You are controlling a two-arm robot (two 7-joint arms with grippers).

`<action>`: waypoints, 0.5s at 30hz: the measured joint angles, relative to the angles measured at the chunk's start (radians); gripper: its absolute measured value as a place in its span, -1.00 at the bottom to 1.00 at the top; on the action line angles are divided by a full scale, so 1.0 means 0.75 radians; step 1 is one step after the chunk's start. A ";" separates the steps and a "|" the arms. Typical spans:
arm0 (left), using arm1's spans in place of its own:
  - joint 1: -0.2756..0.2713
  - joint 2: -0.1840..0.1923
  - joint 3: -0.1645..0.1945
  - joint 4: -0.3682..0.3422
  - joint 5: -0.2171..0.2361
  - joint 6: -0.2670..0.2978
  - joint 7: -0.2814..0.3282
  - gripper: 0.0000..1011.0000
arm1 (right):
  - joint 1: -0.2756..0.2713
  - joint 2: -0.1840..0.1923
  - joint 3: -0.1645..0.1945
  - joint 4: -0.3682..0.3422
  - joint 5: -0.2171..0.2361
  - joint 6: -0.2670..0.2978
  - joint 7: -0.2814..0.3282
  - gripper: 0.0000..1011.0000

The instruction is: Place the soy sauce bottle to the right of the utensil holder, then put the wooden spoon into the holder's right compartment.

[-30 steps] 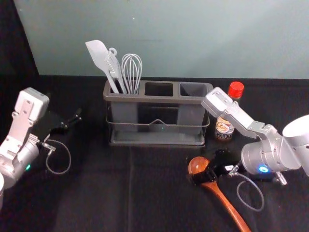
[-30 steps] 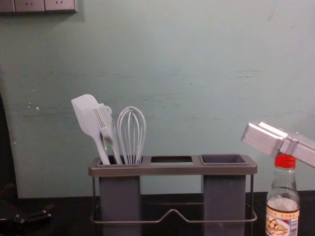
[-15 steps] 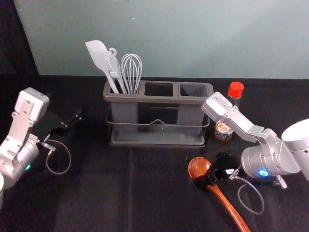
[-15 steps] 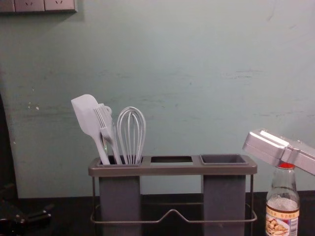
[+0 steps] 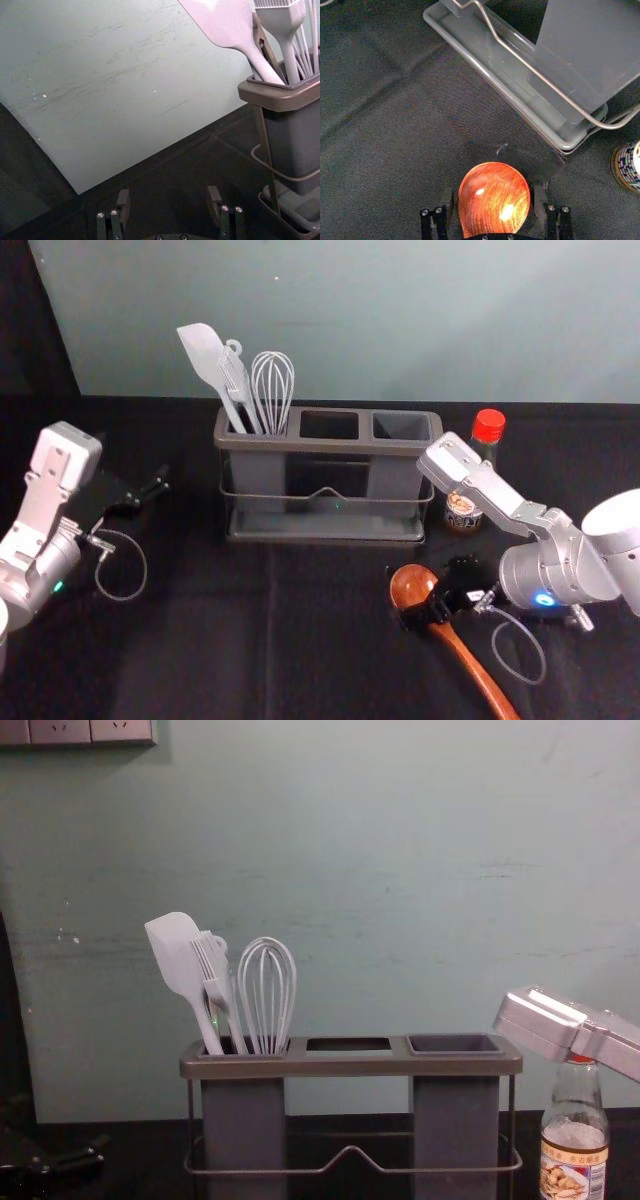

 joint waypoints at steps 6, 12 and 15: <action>0.000 0.000 0.000 0.000 0.000 0.000 0.000 0.99 | 0.001 0.001 -0.001 0.000 0.002 0.000 0.000 0.98; 0.000 0.000 0.000 0.000 0.000 0.000 0.000 0.99 | 0.002 0.001 -0.002 0.000 0.003 0.000 0.000 0.98; 0.000 0.000 0.000 0.000 0.000 0.000 0.000 0.99 | 0.002 0.002 -0.002 -0.001 0.003 0.000 -0.001 0.97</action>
